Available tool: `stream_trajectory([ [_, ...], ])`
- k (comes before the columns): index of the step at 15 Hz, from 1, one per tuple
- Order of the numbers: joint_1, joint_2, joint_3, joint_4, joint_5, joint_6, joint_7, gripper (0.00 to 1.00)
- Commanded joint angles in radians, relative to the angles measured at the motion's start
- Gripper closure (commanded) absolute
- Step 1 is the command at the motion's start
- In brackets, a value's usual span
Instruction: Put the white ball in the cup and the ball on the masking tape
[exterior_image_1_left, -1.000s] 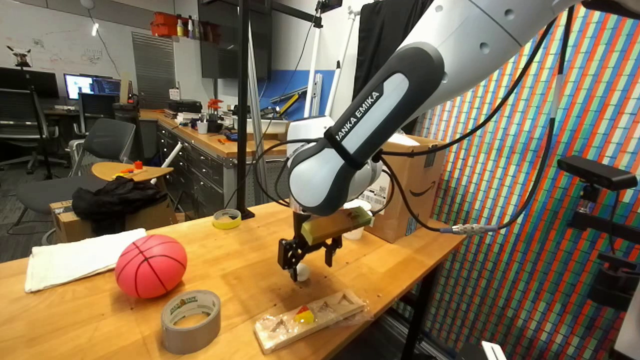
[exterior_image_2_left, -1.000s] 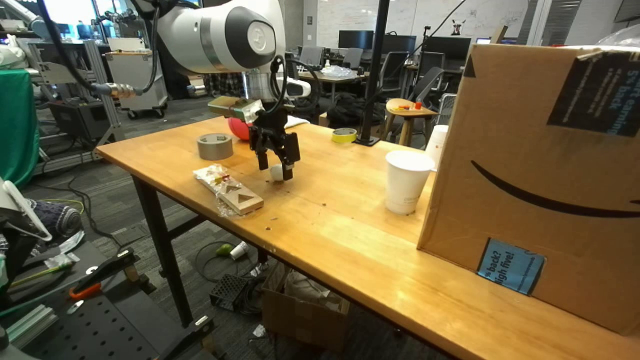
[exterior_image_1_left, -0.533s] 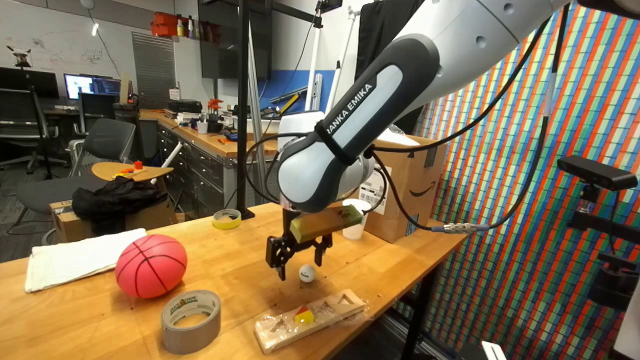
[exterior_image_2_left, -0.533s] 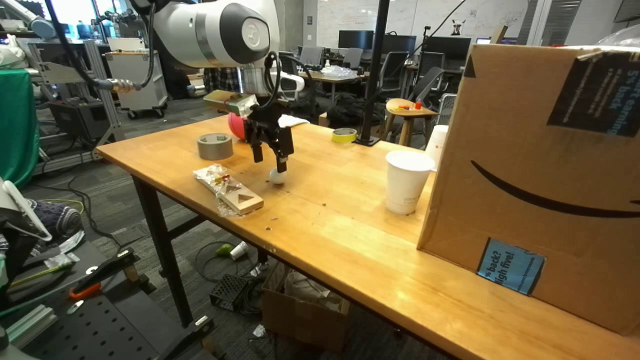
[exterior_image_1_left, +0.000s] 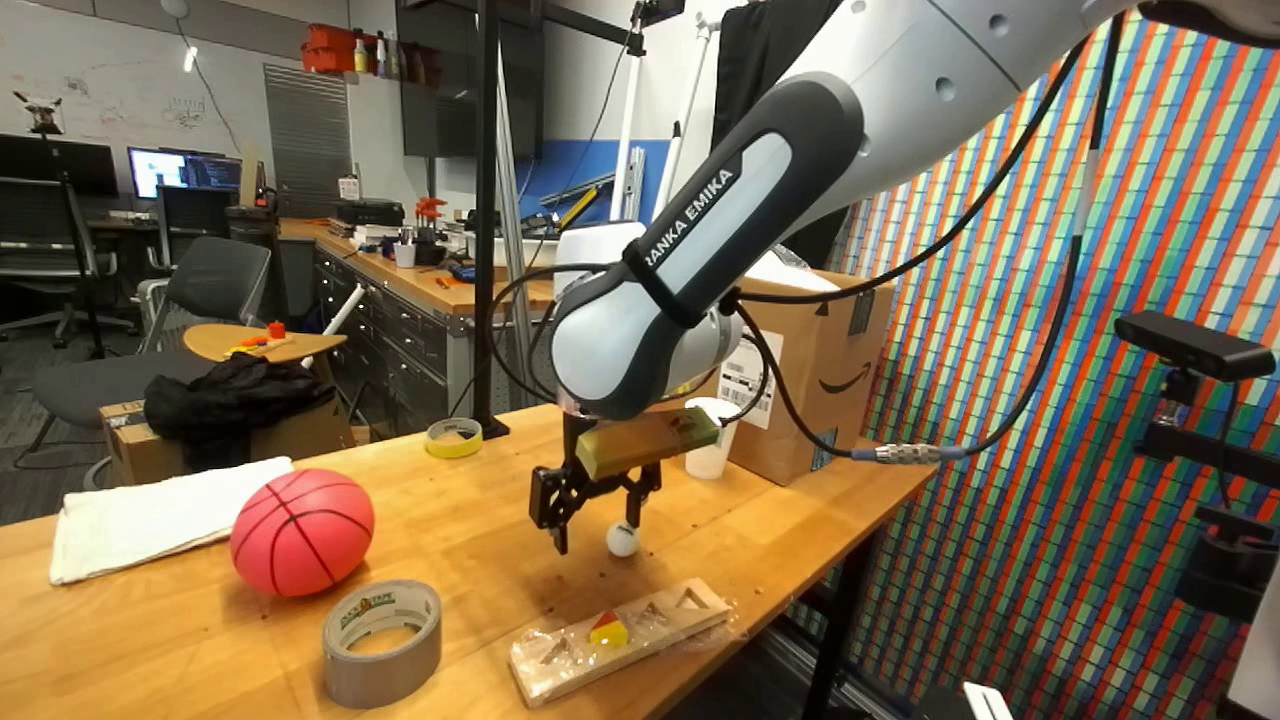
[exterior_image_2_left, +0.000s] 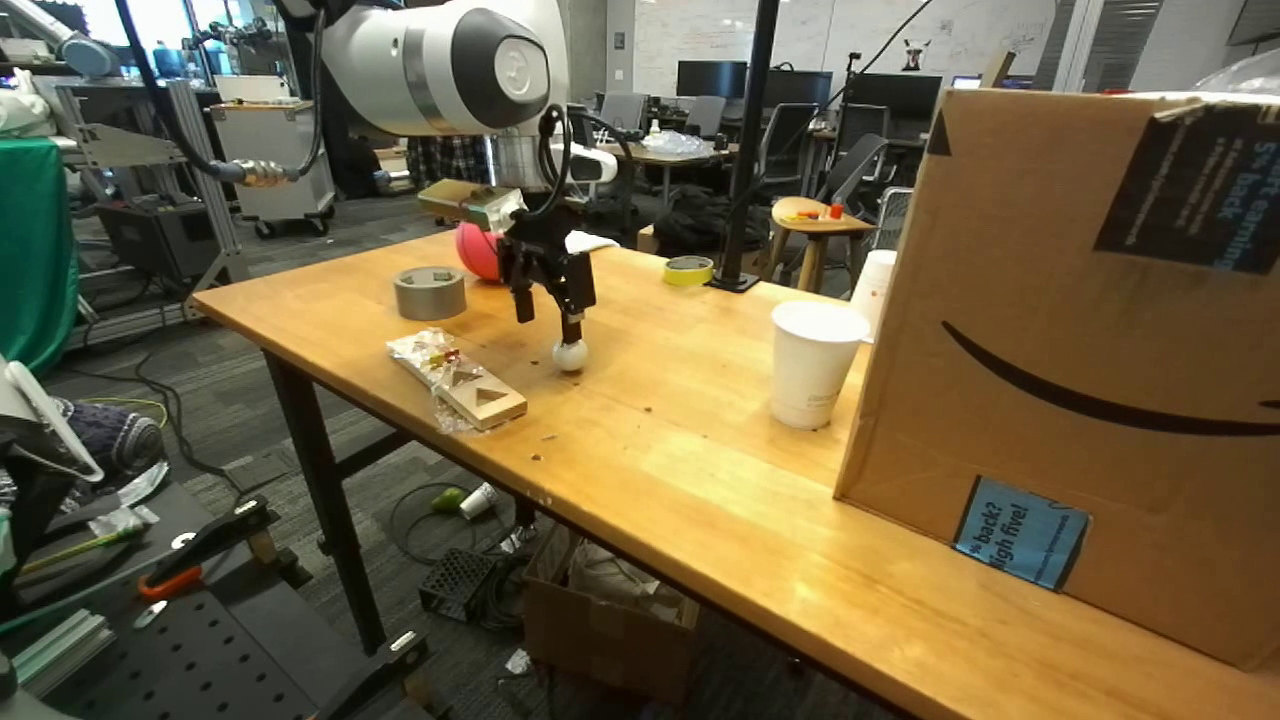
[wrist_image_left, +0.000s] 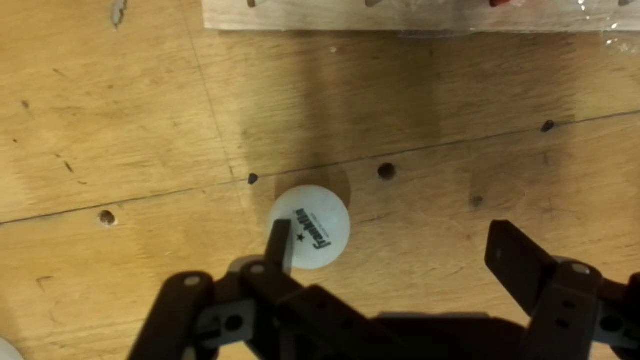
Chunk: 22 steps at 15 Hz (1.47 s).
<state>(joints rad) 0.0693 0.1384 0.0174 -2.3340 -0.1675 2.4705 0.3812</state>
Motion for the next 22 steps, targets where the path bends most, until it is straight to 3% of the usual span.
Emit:
stream_trajectory([
  [1, -0.002, 0.018, -0.015, 0.034, 0.001, -0.016, -0.004, 0.0],
  [10, -0.002, 0.054, -0.033, 0.051, 0.006, -0.016, -0.006, 0.0],
  [11, -0.002, 0.057, -0.035, 0.051, 0.005, -0.016, -0.005, 0.04],
  [12, -0.002, 0.058, -0.037, 0.051, 0.005, -0.016, -0.005, 0.2],
  [15, -0.001, 0.061, -0.041, 0.051, 0.004, -0.015, -0.004, 0.36],
  [16, 0.0, 0.06, -0.041, 0.05, 0.004, -0.016, -0.004, 0.48],
  [20, 0.001, 0.057, -0.042, 0.048, 0.002, -0.016, -0.003, 0.78],
  [22, 0.001, 0.054, -0.042, 0.047, 0.001, -0.016, -0.002, 0.79],
])
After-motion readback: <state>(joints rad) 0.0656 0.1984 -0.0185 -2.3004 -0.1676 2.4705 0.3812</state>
